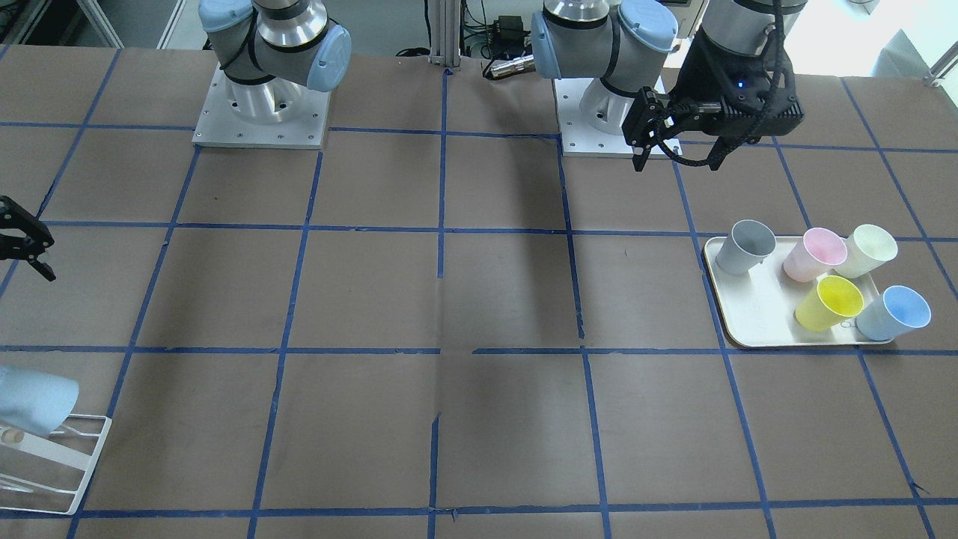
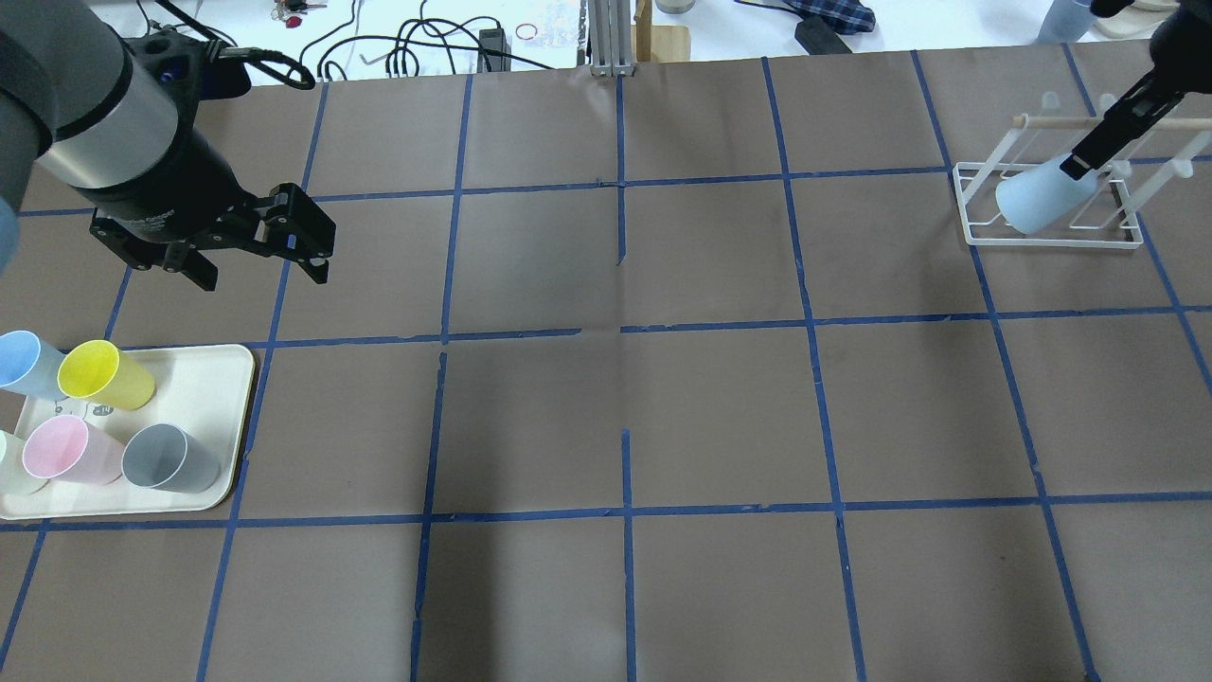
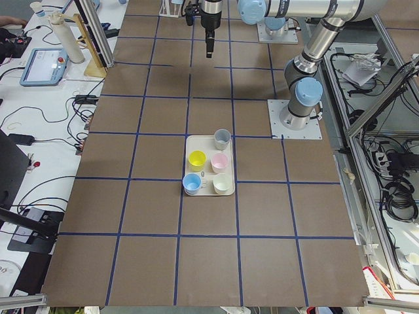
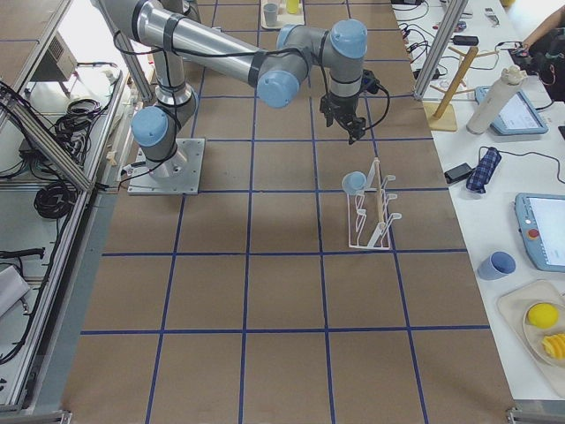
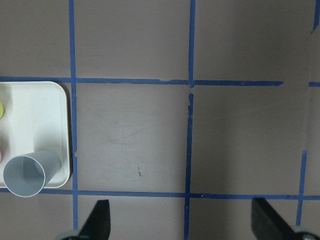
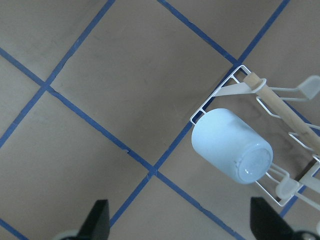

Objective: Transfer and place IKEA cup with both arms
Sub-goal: 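Lower the right gripper onto the light blue cup and close on it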

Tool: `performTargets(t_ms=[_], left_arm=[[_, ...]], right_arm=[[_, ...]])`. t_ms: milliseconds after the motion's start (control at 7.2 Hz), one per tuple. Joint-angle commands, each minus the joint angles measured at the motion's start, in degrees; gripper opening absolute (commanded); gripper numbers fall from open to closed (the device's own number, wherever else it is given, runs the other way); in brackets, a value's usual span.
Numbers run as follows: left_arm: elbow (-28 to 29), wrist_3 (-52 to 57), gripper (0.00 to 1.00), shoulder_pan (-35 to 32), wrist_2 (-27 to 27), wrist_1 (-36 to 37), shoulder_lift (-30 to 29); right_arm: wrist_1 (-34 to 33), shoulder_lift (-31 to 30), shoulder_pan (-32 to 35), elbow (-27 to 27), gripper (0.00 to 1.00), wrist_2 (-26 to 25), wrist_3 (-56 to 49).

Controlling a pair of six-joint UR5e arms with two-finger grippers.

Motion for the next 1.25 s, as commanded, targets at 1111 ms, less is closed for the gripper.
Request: performTargets(t_ms=[1111], left_arm=[[0.1,0.0,1.0,0.1,0.2,-0.2,-0.1]], right_arm=[[-17.1,12.5,-2.3,1.8,1.0,2.1,-7.0]])
